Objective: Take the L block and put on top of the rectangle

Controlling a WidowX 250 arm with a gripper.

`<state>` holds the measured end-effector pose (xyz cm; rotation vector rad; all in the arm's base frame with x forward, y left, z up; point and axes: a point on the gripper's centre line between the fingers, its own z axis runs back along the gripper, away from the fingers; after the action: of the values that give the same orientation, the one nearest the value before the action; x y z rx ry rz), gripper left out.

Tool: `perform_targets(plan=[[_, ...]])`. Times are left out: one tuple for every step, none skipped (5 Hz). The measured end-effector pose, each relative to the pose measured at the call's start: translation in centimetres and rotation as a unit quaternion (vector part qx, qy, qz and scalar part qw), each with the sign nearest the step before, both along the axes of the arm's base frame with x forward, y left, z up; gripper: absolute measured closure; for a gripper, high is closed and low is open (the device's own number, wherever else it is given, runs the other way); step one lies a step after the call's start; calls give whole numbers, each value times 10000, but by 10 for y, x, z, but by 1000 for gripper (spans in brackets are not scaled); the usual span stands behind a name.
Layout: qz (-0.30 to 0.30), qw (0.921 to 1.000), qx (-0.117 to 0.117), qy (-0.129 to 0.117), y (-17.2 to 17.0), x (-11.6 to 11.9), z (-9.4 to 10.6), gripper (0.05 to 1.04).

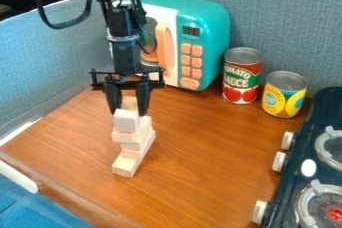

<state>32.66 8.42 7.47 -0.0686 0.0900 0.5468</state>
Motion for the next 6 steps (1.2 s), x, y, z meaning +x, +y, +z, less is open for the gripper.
perform_targets(plan=[[16,10000,-44,27,-1,0,-3,540],[66,9999,-65,113,-1,0,-6,495],[83,9998,-33,164,0,-2,-6,165],[142,9998,-97,116,-2,0,-6,73],[227,9996,-121,99,-3,1,-6,78],[151,9996,168,-149,-6,1,13,83]])
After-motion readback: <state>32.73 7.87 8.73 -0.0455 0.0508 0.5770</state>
